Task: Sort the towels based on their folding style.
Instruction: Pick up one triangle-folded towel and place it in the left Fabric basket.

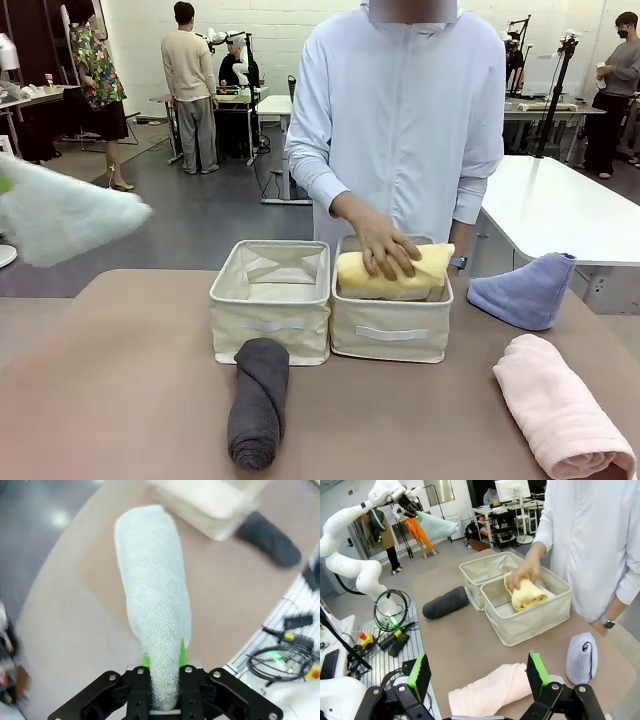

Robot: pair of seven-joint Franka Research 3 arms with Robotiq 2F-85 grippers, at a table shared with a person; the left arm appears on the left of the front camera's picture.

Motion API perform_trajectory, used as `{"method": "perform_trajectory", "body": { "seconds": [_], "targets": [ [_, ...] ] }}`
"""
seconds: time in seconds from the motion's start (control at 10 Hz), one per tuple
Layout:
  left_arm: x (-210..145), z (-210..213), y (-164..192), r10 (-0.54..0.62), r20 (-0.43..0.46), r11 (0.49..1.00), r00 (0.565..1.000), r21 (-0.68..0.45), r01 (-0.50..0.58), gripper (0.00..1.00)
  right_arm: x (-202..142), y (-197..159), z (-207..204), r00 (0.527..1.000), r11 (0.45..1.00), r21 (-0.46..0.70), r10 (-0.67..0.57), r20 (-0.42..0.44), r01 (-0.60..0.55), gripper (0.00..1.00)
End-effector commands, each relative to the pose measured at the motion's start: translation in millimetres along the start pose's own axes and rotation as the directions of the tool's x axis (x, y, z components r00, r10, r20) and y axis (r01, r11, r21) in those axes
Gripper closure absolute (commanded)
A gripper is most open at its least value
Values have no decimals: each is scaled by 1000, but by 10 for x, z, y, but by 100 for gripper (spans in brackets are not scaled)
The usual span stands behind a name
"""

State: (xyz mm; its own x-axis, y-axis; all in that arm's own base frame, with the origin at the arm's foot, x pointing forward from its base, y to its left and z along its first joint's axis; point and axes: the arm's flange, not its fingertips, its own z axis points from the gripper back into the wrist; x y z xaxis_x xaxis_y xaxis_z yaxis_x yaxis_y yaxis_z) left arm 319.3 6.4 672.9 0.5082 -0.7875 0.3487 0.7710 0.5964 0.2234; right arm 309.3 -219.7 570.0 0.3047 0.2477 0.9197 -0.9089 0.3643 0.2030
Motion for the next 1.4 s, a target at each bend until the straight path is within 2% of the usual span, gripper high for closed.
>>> {"method": "perform_trajectory", "body": {
  "seconds": [0.0,0.1,0.2,0.4,0.6,0.7,1.1,1.3],
  "targets": [
    [639,-30,-368,-315,-22,945,949,-99,312,81,22,-15,13,999,1000,4,19,29,-19,0],
    [919,-166,-543,-406,-87,911,910,-112,396,81,22,-15,13,999,1000,4,19,29,-19,0],
    [1181,-318,-670,-483,-110,874,868,-124,470,81,22,-15,13,999,1000,4,19,29,-19,0],
    [1719,-604,-809,-565,-134,823,814,-153,547,81,22,-15,13,999,1000,4,19,29,-19,0],
    [2044,-697,-869,-621,-132,783,773,-153,603,81,22,-15,13,999,1000,4,19,29,-19,0],
    [2146,-775,-827,-620,-135,784,773,-155,602,81,22,-15,13,999,1000,4,19,29,-19,0],
    [2428,-1119,-498,-535,-152,845,831,-115,522,81,22,-15,13,999,1000,4,19,29,-19,0],
    [2512,-1402,-341,-496,-141,867,857,-130,480,81,22,-15,13,999,1000,4,19,29,-19,0]
  ]
}}
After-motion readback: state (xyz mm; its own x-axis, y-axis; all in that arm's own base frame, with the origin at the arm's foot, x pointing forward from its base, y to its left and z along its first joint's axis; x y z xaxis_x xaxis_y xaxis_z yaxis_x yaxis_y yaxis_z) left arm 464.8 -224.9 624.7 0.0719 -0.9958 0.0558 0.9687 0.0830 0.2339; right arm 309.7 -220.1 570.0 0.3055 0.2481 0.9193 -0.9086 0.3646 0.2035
